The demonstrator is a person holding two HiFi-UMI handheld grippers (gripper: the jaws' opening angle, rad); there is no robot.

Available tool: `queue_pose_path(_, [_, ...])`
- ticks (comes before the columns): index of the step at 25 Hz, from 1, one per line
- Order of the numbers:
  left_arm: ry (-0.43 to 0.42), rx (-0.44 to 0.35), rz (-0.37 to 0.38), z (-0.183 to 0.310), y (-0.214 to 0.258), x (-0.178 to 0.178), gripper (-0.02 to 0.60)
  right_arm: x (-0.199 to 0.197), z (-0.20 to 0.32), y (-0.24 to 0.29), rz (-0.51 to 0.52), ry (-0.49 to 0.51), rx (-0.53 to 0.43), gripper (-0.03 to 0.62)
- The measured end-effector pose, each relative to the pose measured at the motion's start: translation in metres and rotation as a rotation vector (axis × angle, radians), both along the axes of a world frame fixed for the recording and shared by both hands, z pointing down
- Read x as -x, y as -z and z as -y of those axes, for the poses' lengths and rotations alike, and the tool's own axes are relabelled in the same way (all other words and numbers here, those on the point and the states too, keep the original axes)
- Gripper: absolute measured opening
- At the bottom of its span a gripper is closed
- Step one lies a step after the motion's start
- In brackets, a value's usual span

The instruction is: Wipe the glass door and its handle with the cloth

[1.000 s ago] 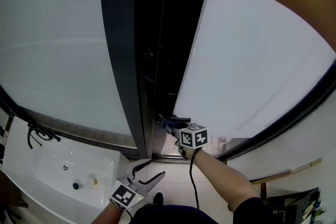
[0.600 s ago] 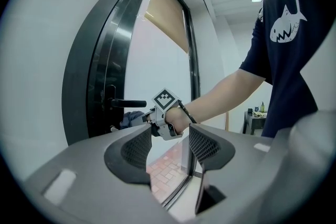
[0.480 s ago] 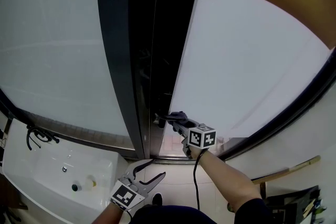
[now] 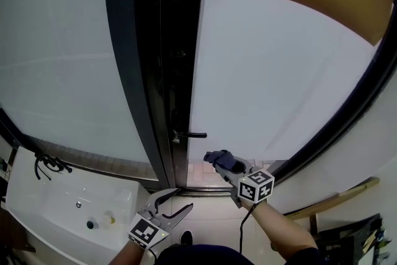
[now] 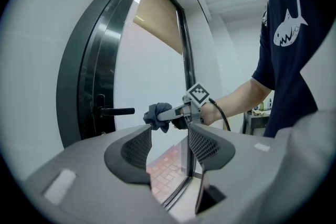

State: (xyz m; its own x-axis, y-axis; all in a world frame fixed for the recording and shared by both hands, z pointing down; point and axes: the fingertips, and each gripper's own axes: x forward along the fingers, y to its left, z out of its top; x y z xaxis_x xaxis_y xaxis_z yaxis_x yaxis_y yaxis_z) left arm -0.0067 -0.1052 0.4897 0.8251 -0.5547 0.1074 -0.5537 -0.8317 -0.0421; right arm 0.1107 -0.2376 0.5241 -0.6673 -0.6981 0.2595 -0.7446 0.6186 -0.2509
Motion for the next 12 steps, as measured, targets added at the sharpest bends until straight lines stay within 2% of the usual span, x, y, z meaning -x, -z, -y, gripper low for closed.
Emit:
queue_pose_path(4, [-0.005, -0.004, -0.012, -0.024, 0.014, -0.019, 0.221, -0.024, -0.063, 0.029, 0.020, 0.010, -0.083, 0.164])
queue_pose_path(9, [-0.029, -0.010, 0.027, -0.070, 0.011, -0.044, 0.221, -0.056, -0.140, 0.046, -0.016, -0.006, -0.159, 0.164])
queue_pose_path(12, [-0.013, -0.001, 0.043, -0.100, 0.013, -0.052, 0.221, -0.072, -0.183, 0.052, -0.025, -0.020, -0.190, 0.164])
